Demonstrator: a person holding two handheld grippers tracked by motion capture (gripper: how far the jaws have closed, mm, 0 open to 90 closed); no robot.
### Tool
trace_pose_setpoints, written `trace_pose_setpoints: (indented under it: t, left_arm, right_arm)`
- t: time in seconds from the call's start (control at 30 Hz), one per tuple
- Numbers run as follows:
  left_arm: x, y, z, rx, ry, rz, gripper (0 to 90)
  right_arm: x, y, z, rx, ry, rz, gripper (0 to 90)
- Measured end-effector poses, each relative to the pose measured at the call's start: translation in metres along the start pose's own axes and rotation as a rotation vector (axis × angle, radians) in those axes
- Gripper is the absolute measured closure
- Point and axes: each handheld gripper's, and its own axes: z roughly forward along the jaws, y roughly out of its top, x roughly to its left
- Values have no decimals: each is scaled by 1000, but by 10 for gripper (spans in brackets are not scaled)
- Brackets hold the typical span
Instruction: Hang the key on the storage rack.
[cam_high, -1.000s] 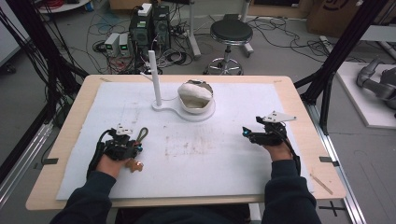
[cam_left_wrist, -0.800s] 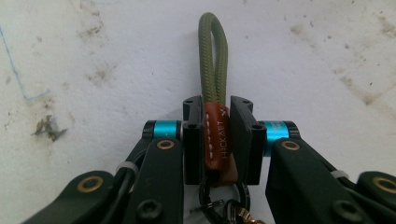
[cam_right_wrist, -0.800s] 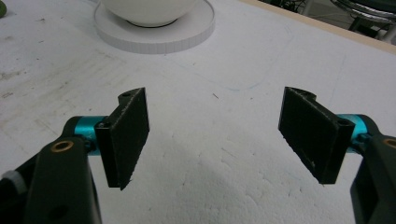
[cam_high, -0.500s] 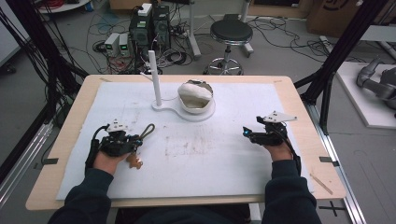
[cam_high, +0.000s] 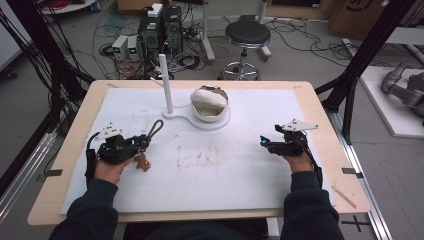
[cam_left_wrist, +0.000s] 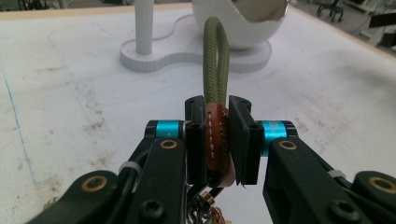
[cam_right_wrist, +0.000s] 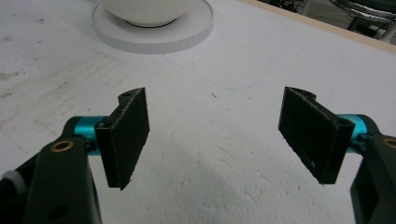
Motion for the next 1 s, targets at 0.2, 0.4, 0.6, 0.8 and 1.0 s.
trace_pose_setpoints:
  t: [0.2,0.4,0.6,0.8,1.0]
  left_arm:
    - [-2,12,-11,-82,-3,25,771]
    - [-3,31,-16,-146,0,52,771]
    - [-3,58,-16,-230,-39,36,771]
    - [2,88,-4,-252,-42,32,771]
    - [10,107,12,-218,-36,12,770]
  right_arm:
    - [1,0,0,2,0,6,250]
    - [0,1,-2,-9,-3,7,250]
    - [0,1,-3,-14,-1,11,250]
    - [0,1,-2,-9,-4,8,250]
    - [0,1,-1,-8,-2,11,250]
